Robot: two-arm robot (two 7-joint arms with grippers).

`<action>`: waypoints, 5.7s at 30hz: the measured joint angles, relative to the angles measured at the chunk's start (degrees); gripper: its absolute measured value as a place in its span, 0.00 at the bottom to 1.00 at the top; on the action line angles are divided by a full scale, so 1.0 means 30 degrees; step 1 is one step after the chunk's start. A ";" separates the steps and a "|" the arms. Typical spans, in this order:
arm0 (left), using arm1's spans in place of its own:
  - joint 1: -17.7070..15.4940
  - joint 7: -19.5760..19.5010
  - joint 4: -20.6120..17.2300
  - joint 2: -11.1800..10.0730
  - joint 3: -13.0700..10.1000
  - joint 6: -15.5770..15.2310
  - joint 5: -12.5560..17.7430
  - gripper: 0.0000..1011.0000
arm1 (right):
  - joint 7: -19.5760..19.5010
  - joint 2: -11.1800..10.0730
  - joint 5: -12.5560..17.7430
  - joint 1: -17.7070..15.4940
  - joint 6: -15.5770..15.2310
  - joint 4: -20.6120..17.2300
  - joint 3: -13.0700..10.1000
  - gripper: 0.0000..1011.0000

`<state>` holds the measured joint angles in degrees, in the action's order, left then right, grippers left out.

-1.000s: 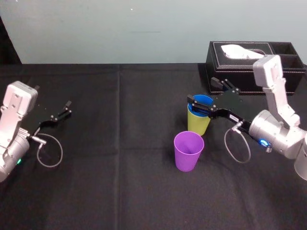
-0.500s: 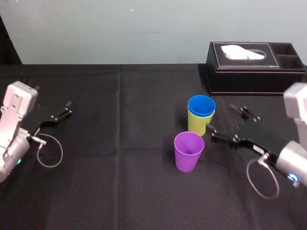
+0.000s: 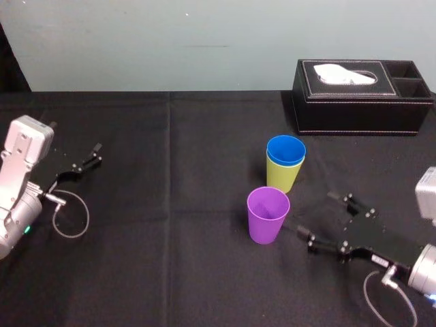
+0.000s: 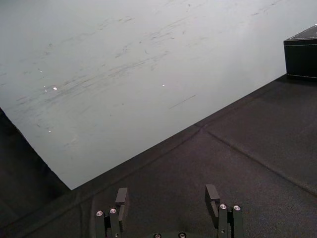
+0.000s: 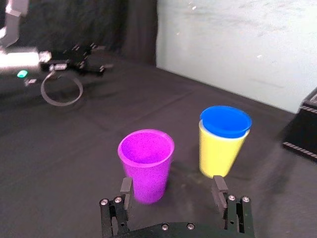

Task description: Stack the three plastic cups sequentially using one hand.

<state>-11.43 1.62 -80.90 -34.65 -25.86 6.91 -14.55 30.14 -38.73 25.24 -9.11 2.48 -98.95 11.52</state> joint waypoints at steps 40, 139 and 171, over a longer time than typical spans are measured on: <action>0.0000 -0.0001 0.0001 0.0000 0.0000 0.0000 0.0001 1.00 | -0.0545 0.2456 -0.1809 0.2714 -0.0519 0.2644 0.2630 0.99; 0.0001 -0.0001 0.0000 0.0000 0.0001 0.0000 0.0001 1.00 | 0.0004 0.1965 -0.0703 0.8682 -0.3167 0.2471 0.3107 0.72; 0.0000 -0.0001 0.0000 0.0000 0.0000 0.0000 0.0001 1.00 | -0.0494 0.2732 -0.0941 0.9806 -0.2775 0.4946 0.3562 0.72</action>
<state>-11.43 1.62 -80.90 -34.65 -25.86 6.91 -14.54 28.66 -30.54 22.42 20.31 -5.84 -84.11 22.21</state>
